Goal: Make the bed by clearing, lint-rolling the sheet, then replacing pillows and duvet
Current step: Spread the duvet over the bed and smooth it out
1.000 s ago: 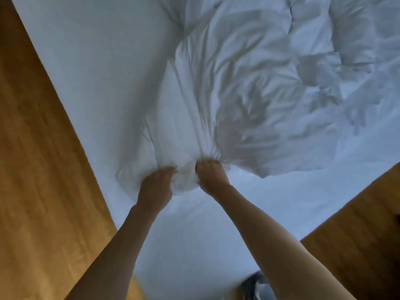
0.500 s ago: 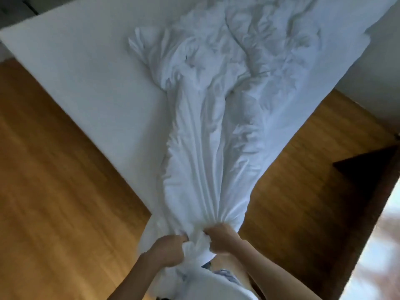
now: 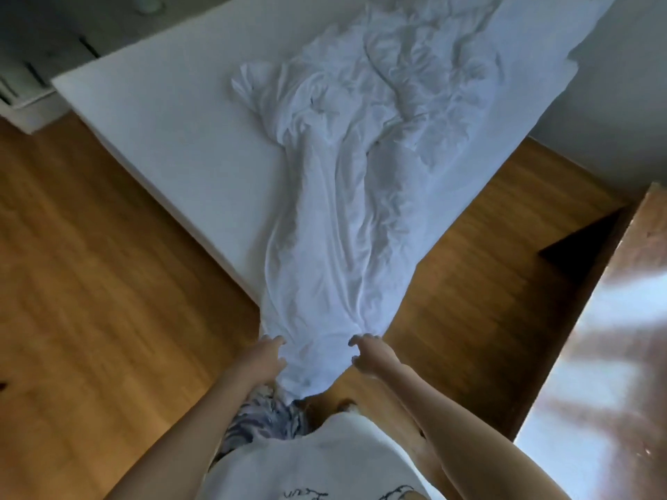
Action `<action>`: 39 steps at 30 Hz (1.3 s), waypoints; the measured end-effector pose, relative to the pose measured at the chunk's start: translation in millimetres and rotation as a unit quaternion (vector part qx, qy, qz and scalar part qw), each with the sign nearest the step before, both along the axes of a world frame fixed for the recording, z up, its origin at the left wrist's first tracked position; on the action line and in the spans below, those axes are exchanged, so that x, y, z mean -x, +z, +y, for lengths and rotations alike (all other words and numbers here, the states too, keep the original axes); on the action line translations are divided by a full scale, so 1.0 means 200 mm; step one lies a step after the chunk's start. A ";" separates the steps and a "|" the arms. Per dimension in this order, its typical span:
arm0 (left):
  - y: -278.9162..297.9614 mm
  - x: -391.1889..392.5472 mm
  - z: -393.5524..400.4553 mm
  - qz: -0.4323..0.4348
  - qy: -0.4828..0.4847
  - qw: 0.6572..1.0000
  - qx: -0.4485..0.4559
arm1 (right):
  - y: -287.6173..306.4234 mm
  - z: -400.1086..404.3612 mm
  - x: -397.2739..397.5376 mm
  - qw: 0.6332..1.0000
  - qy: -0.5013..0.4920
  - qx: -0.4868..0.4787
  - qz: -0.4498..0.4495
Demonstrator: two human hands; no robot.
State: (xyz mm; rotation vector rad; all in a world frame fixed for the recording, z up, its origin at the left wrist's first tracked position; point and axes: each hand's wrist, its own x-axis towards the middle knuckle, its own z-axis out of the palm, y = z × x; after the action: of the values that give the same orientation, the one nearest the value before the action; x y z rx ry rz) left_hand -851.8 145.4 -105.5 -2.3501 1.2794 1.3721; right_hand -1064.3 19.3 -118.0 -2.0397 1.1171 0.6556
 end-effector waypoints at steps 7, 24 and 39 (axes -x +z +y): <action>0.01 -0.35 0.17 -0.008 0.043 0.998 0.040 | 0.00 0.10 -0.35 0.999 -0.029 0.017 -0.002; 0.17 -2.42 0.36 -0.064 0.059 0.985 0.148 | 0.15 0.34 -2.24 0.996 -0.058 0.003 -0.061; -0.08 -3.33 -0.96 -0.046 -0.038 0.993 0.104 | -0.31 -0.91 -3.02 0.946 -0.319 -0.010 -0.054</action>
State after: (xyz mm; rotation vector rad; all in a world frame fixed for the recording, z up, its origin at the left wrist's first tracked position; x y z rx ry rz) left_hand -185.8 -47.4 -122.5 -2.4336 1.5346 1.1442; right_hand -459.6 -162.7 -180.6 -1.5332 1.5809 0.2185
